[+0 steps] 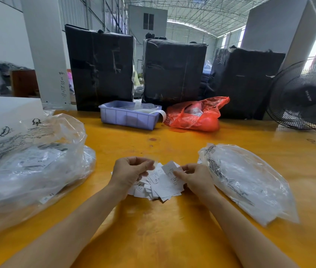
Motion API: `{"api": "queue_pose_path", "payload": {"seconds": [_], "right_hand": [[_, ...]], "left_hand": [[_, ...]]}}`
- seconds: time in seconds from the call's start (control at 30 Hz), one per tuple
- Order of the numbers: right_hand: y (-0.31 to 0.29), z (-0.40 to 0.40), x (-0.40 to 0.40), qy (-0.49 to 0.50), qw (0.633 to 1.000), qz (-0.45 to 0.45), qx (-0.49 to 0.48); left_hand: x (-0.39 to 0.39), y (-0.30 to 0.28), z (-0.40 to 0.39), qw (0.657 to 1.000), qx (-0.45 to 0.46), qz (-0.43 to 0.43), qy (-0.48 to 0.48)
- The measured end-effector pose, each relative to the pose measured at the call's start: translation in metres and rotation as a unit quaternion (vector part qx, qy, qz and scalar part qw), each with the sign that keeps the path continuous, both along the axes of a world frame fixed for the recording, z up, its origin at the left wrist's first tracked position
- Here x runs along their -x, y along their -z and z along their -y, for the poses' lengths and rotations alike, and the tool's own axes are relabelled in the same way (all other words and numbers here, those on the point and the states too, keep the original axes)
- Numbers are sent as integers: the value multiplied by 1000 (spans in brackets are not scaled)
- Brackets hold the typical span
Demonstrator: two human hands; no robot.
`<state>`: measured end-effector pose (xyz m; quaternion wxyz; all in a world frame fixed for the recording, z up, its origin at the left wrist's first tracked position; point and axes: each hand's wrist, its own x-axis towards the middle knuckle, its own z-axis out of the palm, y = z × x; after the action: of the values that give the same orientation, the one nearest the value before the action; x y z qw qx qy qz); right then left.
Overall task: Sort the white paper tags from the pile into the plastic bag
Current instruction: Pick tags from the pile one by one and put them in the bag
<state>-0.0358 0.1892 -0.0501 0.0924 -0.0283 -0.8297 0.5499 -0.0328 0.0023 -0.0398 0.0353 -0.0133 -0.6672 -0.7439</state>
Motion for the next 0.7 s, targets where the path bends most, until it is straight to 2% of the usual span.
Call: {"api": "queue_pose_path", "payload": {"seconds": [0.27,0.37,0.43,0.47,0.5,0.53,0.6,0.7], "right_hand": [[-3,-3,0,-18,1000,1,-14],[-2,-4,0,-27,991,-10,-130],[0,-5,1,-15,969,-39,-244],[0,-4,1,-7,962,-51,-267],[-1,-4,1,-2,966,-55,-252],[-3,-5,0,-7,981,-48,-188],[-8,-6,0,-30,999,-16,-9],[-12,-3,-3,-49,983,28,174]], "left_hand": [[1,1,0,1000,-17,3,8],[0,0,-1,1000,-21,3,14],[-1,0,-2,999,-27,3,17],[-1,0,-2,999,-29,2,18],[-1,0,-2,999,-28,2,19],[-1,0,-2,999,-26,1,20],[-2,0,-2,999,-21,2,28],[-3,0,-2,999,-15,1,48]]}}
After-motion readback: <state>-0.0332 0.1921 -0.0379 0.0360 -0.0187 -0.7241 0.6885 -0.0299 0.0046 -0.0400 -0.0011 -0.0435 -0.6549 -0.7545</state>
